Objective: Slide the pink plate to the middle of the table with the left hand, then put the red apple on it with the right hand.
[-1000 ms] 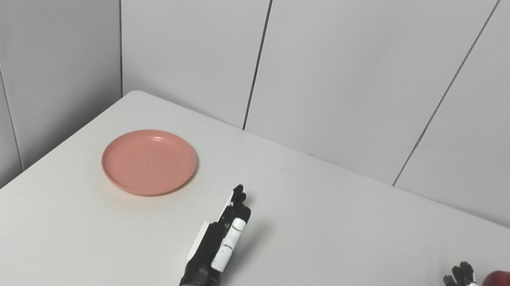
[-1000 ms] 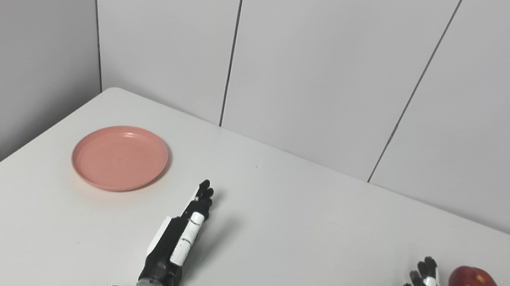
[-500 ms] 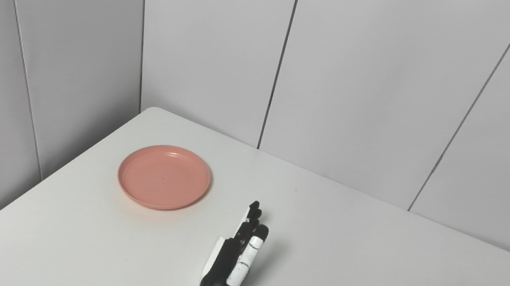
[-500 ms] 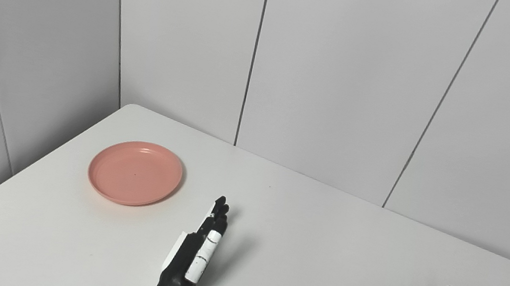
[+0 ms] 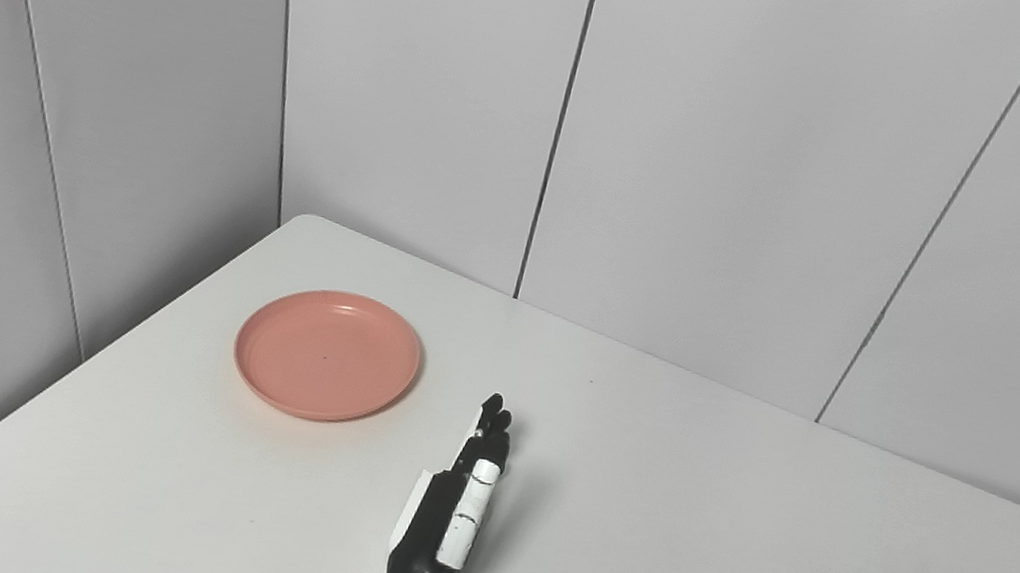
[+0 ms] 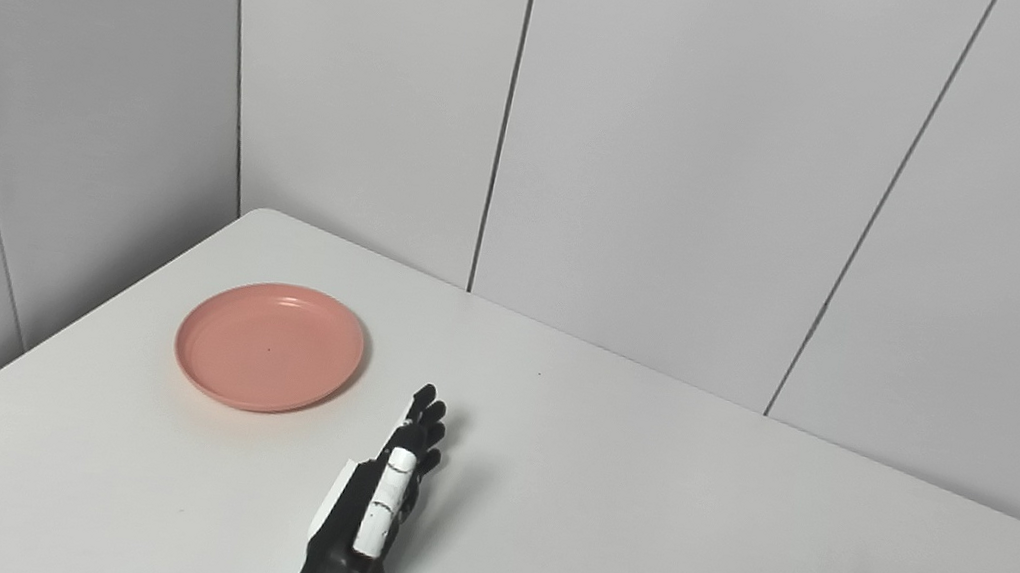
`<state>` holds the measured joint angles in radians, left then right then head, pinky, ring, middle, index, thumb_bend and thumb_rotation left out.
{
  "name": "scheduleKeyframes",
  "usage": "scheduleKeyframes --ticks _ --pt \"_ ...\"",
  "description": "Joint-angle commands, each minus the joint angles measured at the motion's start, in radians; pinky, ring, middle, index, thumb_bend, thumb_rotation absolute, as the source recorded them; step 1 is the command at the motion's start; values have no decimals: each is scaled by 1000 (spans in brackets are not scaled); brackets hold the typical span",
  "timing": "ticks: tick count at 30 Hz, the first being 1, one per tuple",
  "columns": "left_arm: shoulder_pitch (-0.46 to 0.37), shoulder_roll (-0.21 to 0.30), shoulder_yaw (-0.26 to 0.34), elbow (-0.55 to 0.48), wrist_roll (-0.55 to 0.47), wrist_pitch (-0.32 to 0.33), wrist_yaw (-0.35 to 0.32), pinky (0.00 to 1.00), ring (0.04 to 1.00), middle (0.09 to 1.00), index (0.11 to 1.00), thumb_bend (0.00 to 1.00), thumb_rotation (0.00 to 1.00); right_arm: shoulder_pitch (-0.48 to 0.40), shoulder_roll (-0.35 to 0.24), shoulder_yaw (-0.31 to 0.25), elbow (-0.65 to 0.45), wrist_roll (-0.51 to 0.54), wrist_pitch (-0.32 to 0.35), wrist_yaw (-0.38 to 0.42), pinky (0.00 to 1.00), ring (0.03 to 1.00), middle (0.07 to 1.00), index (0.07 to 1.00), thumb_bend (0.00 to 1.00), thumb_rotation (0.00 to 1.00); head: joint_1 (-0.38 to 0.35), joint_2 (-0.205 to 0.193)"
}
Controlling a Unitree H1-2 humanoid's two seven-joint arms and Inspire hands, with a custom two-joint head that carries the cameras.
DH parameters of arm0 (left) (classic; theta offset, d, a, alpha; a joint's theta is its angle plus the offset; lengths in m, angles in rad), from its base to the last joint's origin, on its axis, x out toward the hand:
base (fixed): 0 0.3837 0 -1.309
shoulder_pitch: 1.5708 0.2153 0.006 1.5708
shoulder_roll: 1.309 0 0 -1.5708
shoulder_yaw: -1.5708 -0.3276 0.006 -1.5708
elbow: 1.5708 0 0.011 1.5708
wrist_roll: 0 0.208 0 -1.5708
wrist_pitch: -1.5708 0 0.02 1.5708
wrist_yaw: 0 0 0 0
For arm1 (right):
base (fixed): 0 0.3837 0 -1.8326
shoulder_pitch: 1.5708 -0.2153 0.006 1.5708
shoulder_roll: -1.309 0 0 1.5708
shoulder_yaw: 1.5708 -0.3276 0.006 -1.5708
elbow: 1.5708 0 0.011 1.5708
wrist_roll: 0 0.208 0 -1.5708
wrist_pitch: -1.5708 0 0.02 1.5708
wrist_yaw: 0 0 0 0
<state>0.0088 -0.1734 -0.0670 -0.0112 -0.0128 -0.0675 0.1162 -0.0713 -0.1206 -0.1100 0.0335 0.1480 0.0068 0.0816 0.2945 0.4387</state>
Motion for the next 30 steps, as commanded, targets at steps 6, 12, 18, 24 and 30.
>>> scheduleKeyframes --ticks 6,12,18,24,30 --pt "-22 31 39 -107 -43 44 -29 1000 1000 982 975 668 1000 15 15 12 -3 -3 17 -2 1000 1000 990 994 780 1000 -15 3" --pt "-91 45 70 -150 -56 89 -23 1000 978 945 899 742 1000 20 17 20 -20 -19 29 -11 1000 1000 976 990 773 1000 -22 6" --pt "-169 69 106 -158 -53 112 -15 1000 945 917 874 768 1000 21 18 24 -24 -28 33 -15 1000 1000 972 987 763 1000 -26 2" --pt "-233 98 141 -175 -52 147 -13 1000 930 907 863 814 1000 20 21 25 -21 -36 28 -17 1000 1000 972 985 745 1000 -30 1" --pt "-318 167 195 -164 -95 162 -24 1000 927 903 870 801 1000 18 22 27 -12 -34 15 -14 1000 1000 970 988 744 1000 -33 3"
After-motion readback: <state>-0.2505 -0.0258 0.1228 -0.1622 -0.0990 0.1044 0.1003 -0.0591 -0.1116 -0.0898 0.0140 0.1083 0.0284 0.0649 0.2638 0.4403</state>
